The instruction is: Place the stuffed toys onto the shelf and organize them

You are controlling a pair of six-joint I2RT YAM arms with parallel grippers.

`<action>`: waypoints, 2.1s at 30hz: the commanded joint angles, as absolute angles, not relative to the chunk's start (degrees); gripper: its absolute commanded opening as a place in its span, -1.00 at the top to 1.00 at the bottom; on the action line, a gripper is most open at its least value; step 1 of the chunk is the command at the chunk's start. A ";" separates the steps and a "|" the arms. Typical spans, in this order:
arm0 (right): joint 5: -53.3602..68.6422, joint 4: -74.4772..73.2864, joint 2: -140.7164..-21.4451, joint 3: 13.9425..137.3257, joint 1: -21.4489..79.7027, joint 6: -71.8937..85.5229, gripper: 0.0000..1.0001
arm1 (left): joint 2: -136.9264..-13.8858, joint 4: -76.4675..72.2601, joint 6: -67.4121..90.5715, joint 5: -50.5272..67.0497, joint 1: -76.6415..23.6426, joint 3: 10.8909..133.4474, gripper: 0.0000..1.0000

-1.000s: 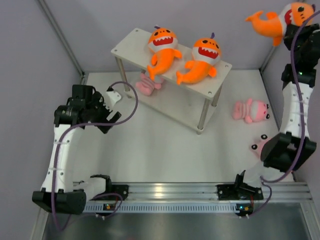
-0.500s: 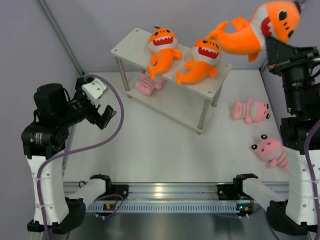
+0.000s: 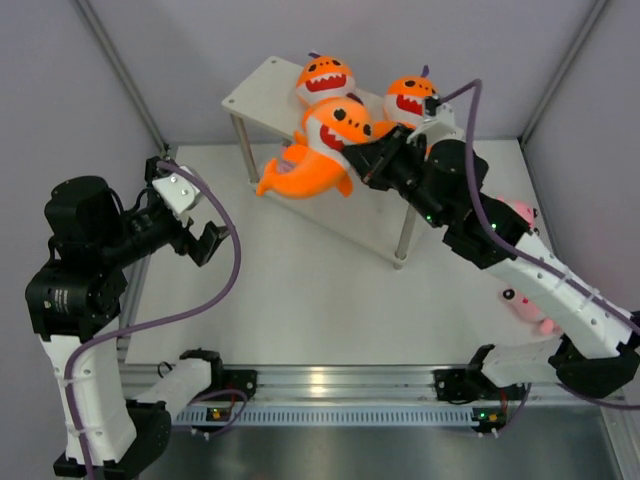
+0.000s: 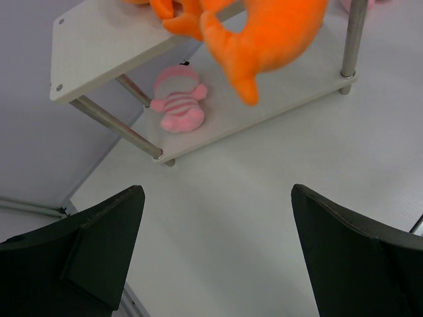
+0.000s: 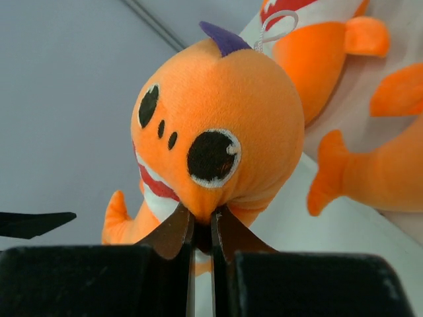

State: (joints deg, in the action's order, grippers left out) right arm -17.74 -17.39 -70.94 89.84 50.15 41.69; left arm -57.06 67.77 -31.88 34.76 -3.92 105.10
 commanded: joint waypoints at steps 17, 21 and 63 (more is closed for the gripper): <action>-12.67 -18.29 -97.11 121.81 60.91 34.80 1.00 | -58.62 62.05 -39.02 34.72 -4.13 106.44 -0.98; -10.29 -17.49 -98.96 123.66 61.00 35.77 1.00 | -59.41 62.05 -42.62 34.89 -4.13 103.28 -0.98; -24.52 -34.19 -58.80 94.83 32.61 10.72 -0.21 | -104.49 39.29 -13.71 28.40 -5.09 136.93 1.00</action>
State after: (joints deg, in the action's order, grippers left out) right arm -23.11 -31.22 -58.96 95.33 33.89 12.78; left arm -104.03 43.51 -13.39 29.23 -4.27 132.16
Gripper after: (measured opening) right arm 0.603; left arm 0.125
